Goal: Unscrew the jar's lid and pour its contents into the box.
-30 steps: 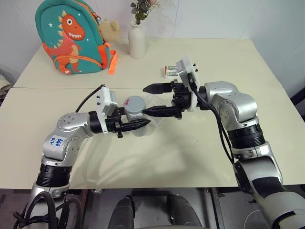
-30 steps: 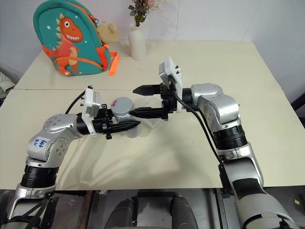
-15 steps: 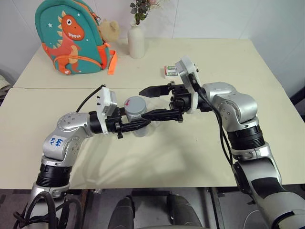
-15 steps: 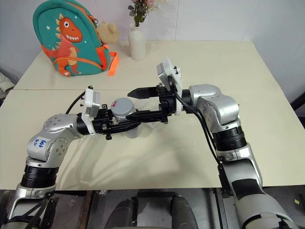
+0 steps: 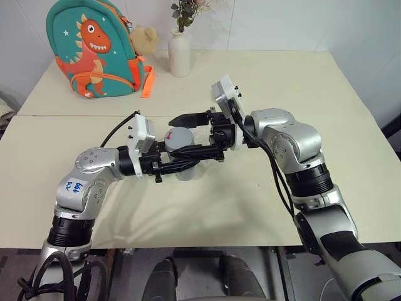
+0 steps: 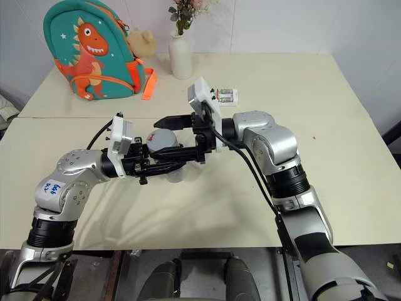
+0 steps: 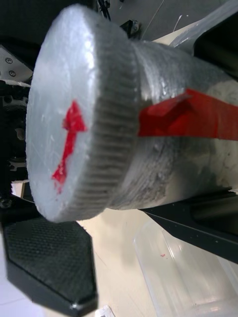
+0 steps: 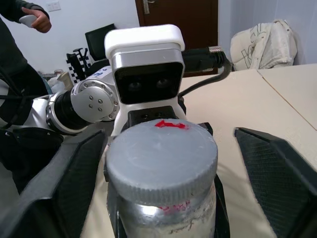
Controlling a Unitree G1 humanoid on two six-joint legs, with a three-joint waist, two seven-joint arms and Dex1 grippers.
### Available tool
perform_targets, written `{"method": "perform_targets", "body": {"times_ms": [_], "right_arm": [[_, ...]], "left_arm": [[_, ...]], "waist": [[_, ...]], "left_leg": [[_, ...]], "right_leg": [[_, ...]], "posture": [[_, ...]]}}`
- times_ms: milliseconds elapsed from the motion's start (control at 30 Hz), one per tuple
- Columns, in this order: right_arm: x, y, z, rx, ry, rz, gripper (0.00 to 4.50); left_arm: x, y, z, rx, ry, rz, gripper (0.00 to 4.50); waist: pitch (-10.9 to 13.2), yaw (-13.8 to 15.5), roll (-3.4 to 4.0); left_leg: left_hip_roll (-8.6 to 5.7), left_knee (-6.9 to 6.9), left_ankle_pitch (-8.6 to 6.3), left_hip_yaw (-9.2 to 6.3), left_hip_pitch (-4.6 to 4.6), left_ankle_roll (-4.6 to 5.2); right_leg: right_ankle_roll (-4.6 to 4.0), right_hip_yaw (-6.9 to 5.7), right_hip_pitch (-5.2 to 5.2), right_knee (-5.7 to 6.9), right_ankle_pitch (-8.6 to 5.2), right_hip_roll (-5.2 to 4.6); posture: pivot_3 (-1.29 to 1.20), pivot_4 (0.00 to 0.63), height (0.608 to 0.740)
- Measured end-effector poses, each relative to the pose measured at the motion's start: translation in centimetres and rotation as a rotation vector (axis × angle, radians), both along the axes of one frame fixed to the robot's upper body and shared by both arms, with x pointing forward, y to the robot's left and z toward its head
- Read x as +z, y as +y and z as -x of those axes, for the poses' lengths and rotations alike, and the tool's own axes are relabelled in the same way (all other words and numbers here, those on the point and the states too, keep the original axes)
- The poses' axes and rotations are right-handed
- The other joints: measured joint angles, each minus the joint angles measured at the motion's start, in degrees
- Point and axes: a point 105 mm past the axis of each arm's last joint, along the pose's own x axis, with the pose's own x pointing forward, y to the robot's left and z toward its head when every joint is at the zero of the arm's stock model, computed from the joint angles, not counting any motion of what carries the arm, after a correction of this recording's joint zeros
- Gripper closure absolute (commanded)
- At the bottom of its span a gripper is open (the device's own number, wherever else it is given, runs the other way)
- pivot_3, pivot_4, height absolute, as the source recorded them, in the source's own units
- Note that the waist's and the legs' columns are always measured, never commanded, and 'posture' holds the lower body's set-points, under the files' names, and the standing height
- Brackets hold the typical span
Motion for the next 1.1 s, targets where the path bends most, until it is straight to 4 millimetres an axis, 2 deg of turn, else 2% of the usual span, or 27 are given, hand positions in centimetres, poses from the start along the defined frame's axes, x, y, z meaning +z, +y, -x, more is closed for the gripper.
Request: {"method": "perform_targets", "body": {"times_ms": [100, 133, 433, 567, 733, 833, 967, 1100], "right_arm": [[0.0, 0.1, 0.3, 0.022, 0.003, -0.003, 1.86], [0.0, 0.2, 0.3, 0.022, 0.004, -0.003, 1.95], [1.0, 0.1, 0.6, 0.022, 0.107, -0.065, 1.95], [4.3, -2.6, 0.1, -0.027, 0.117, -0.248, 1.95], [5.0, -4.7, -1.1, -0.130, 0.112, -0.294, 1.95], [4.1, -6.9, -2.3, -0.249, 0.103, -0.298, 1.95], [1.2, -10.8, -4.6, -0.490, 0.078, -0.276, 1.95], [-3.7, -15.0, -6.1, -0.735, 0.051, -0.201, 1.95]], "left_arm": [[0.1, 0.2, -0.1, 0.013, -0.002, 0.003, 2.51], [0.1, 0.2, -0.1, 0.013, -0.002, 0.003, 2.51], [0.7, 0.3, 0.2, -0.001, -0.014, 0.032, 2.51], [-0.5, 0.5, 0.4, 0.002, 0.022, 0.007, 2.51], [-0.7, 0.8, 0.5, 0.005, 0.028, -0.009, 2.51], [-0.7, 1.0, 0.5, 0.007, 0.028, -0.016, 2.51], [-0.9, 1.3, 0.5, 0.018, 0.033, -0.030, 2.51], [-0.7, 2.0, 0.5, 0.033, 0.027, -0.039, 2.51]], "waist": [[0.0, 0.0, 0.00], [0.0, 0.0, 0.00], [0.0, 0.0, 0.00], [0.0, 0.1, 0.01], [0.0, 0.1, 0.01], [0.0, 0.1, 0.01], [0.0, 0.1, 0.01], [0.0, 0.1, 0.01]], "left_leg": [[0.00, 0.00, 0.00, 0.00, 0.00, 0.00], [0.00, 0.00, 0.00, 0.00, 0.00, 0.00], [0.00, -0.01, 0.00, -0.01, 0.00, 0.00], [0.00, 0.00, 0.00, -0.01, -0.01, 0.00], [0.00, 0.00, 0.00, -0.01, -0.01, 0.00], [0.00, -0.02, -0.01, -0.01, -0.03, 0.01], [0.00, -0.04, -0.01, 0.00, -0.05, 0.02], [0.00, -0.05, -0.02, 0.01, -0.05, 0.03]], "right_leg": [[0.00, 0.00, 0.00, 0.00, 0.00, 0.00], [0.00, 0.00, 0.00, 0.00, 0.00, 0.00], [0.00, 0.00, 0.00, 0.00, 0.00, 0.00], [0.00, 0.00, 0.00, -0.02, 0.00, -0.01], [-0.01, 0.00, 0.00, -0.03, 0.00, -0.01], [-0.01, 0.00, 0.00, -0.08, -0.01, -0.01], [-0.01, 0.00, 0.00, -0.15, 0.00, -0.01], [0.00, 0.01, 0.00, -0.18, -0.01, 0.00]], "posture": [[0.00, 0.150, 0.740], [0.00, 0.150, 0.740], [0.00, 0.150, 0.740], [0.00, 0.150, 0.740], [0.00, 0.150, 0.740], [0.00, 0.150, 0.740], [0.00, 0.150, 0.740], [0.00, 0.150, 0.740]]}}
